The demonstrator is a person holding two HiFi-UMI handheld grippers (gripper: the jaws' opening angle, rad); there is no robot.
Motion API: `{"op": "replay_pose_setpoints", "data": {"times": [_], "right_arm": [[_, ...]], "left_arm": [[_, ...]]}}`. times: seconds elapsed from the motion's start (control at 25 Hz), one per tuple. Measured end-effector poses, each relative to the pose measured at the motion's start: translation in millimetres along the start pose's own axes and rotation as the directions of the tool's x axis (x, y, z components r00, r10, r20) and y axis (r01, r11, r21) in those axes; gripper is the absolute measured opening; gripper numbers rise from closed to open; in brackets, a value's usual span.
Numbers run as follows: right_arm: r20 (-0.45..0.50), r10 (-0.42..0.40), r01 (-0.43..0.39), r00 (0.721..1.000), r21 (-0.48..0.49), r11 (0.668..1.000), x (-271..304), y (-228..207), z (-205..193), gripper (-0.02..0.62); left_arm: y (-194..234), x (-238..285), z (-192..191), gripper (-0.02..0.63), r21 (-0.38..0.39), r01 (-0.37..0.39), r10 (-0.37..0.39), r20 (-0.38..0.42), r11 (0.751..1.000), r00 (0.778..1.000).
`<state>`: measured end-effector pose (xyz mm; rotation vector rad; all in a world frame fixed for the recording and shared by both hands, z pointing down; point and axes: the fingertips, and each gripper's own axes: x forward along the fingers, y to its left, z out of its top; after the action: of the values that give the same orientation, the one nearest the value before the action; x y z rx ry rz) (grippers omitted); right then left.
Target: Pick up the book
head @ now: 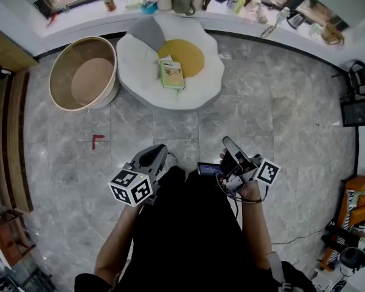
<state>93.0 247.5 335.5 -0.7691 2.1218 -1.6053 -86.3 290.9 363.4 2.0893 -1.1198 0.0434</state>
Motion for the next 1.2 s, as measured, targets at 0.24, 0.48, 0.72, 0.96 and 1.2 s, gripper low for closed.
{"op": "replay_pose_setpoints", "data": {"times": [0.24, 0.48, 0.72, 0.96, 1.2], "right_arm": [[0.001, -0.011, 0.011, 1.0, 0.02, 1.0, 9, -1, -10, 0.017], [0.006, -0.011, 0.011, 1.0, 0.03, 1.0, 14, -3, -10, 0.017], [-0.01, -0.014, 0.014, 1.0, 0.029, 0.999, 26, -11, -3, 0.017], [-0.034, -0.001, 0.002, 0.999, 0.036, 0.999, 47, -13, 16, 0.017], [-0.049, -0.013, 0.016, 0.999, 0.049, 0.999, 62, -24, 49, 0.017]], "left_arm": [[18, -7, 3, 0.018, -0.016, -0.009, 0.009, -0.003, 1.0, 1.0], [19, -6, 0, 0.018, -0.018, 0.008, -0.008, -0.024, 1.0, 1.0], [29, -1, 7, 0.018, -0.024, -0.01, 0.009, -0.015, 1.0, 1.0], [33, 18, 20, 0.018, -0.038, -0.011, 0.01, -0.03, 0.999, 1.0], [34, 46, 37, 0.018, -0.048, -0.015, 0.013, -0.032, 0.999, 0.999]]}}
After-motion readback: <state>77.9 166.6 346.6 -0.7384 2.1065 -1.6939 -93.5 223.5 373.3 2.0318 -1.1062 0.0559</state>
